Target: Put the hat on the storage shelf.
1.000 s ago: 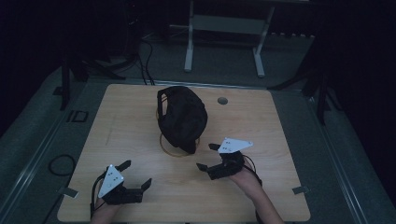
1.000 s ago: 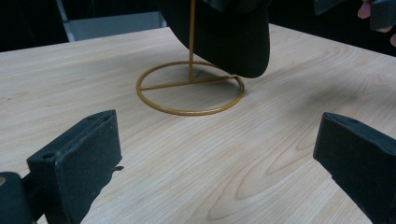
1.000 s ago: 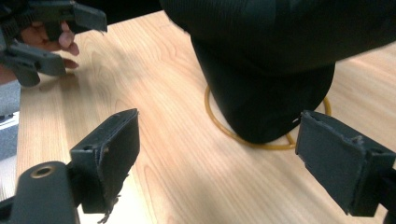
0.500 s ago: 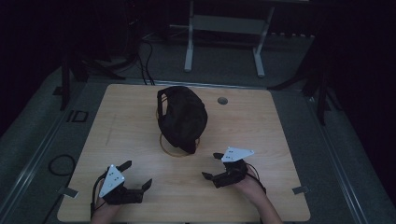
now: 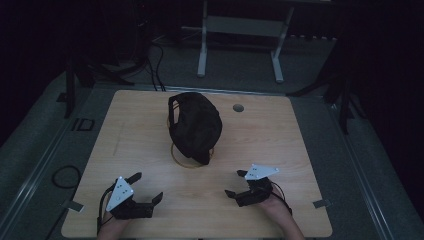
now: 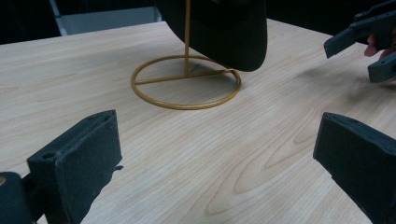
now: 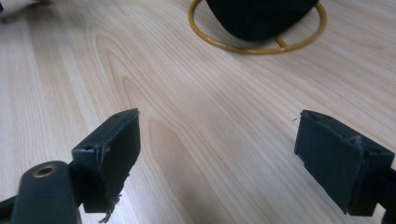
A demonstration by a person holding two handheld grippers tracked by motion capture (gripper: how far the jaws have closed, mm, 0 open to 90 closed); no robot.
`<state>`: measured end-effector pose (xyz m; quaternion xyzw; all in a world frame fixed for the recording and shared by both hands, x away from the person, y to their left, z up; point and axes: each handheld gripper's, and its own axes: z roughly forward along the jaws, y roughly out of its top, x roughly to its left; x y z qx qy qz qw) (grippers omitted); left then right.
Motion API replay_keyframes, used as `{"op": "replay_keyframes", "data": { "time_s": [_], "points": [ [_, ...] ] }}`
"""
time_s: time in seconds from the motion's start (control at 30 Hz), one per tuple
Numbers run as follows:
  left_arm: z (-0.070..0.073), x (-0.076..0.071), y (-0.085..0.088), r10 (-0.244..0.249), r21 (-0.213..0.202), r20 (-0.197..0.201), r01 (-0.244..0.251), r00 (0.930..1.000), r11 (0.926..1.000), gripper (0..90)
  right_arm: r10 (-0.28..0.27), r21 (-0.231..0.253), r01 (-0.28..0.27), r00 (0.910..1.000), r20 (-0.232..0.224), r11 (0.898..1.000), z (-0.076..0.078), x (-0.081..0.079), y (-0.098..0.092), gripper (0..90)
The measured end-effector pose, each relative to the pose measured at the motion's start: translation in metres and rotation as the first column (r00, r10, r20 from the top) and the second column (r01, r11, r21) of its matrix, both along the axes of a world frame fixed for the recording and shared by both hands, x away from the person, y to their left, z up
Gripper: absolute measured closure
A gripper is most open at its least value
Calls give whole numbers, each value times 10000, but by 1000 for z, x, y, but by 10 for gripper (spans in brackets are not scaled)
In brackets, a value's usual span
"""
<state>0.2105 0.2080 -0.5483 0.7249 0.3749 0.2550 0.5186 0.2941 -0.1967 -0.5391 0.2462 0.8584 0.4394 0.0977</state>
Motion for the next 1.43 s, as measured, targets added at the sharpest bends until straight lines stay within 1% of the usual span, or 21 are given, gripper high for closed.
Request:
{"op": "replay_keyframes", "data": {
  "time_s": [0.27,0.33,0.57,0.67,0.77,0.83,1.03,1.2,1.43],
  "points": [
    [-1,1,-1,-67,13,-82,67,9999,10000,13,-302,-231,302,9995,28,9993,-6,-5,-17,142],
    [-1,1,0,-62,-48,-58,61,10000,10000,12,-356,-200,357,9994,36,9992,-6,-6,-21,141],
    [-1,1,-1,-52,57,-121,52,9999,10000,12,-601,-209,604,9980,189,9980,-6,-9,-34,142],
    [-1,1,0,-45,54,-118,46,9999,10000,12,-610,-166,614,9978,243,9980,-7,-11,-39,141],
    [-1,1,0,-19,15,-107,19,9999,10000,13,-370,-316,384,9983,460,9988,-7,-13,-40,141],
    [-2,1,0,-30,51,-110,31,9999,10000,12,-345,-336,364,9979,548,9988,-7,-13,-41,141],
    [-2,1,0,-34,65,-96,34,9999,10000,12,-395,-586,437,9967,712,9973,-7,-16,-46,141],
    [-2,0,0,-65,52,-110,66,9999,10000,12,-570,-603,615,9957,724,9963,-8,-16,-51,141],
    [-2,0,0,-74,16,-146,74,9999,10000,13,-627,-691,681,9950,781,9953,-9,-15,-51,142]
  ]
}}
